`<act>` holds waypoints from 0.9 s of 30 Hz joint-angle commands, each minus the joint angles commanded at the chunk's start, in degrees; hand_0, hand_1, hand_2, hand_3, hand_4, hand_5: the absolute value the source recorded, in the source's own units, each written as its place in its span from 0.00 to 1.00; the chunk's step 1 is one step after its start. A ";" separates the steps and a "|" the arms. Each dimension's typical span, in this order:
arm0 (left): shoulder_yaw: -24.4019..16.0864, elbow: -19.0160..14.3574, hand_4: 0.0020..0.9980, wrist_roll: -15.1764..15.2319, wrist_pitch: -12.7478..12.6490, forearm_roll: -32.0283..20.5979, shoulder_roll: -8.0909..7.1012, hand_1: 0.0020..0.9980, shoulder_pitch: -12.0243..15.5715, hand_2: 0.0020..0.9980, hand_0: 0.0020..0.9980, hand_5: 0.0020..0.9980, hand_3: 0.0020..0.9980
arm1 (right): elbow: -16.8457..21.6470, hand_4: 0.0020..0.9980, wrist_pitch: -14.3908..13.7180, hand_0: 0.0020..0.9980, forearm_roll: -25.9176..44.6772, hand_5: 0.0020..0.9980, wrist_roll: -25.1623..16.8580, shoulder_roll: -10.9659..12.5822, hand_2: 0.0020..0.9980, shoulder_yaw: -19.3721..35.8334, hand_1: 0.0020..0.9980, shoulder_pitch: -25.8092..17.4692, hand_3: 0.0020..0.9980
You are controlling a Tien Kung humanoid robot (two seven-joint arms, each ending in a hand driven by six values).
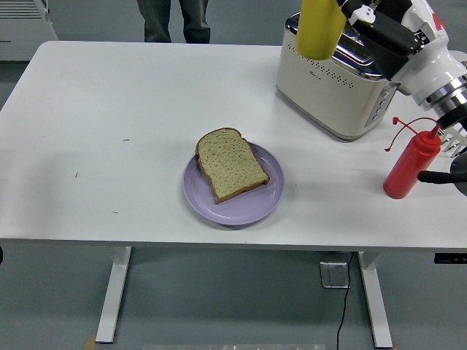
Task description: Pick up the cup,pour liquid into bread,place the cup on the desk
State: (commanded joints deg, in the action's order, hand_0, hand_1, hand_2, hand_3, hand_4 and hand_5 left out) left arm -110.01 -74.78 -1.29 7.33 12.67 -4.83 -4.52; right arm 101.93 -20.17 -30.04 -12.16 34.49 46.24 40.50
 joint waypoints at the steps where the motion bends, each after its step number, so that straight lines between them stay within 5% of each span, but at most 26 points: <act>1: -0.02 0.00 0.66 0.00 0.00 0.01 0.00 0.82 0.01 0.86 0.83 1.00 0.82 | 0.00 0.51 -0.02 0.51 -1.16 0.08 -1.13 -0.17 0.58 -0.41 0.57 -0.49 0.73; 10: -0.06 0.01 0.66 0.01 0.00 0.03 0.03 0.82 -0.03 0.86 0.83 1.00 0.82 | 0.00 0.51 -2.29 0.51 -7.25 0.09 -8.57 -2.46 0.57 -2.83 0.57 -4.62 0.73; 27: 0.11 0.00 0.66 0.03 0.01 0.06 -0.03 0.82 -0.21 0.86 0.83 1.00 0.82 | -2.41 0.51 -12.66 0.52 -21.67 0.09 -17.91 -4.87 0.57 -4.04 0.57 -16.01 0.72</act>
State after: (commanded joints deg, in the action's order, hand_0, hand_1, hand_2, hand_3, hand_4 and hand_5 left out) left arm -109.90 -74.79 -1.26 7.33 12.73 -4.86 -4.73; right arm 99.52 -32.83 -51.71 -30.07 29.63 42.20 24.49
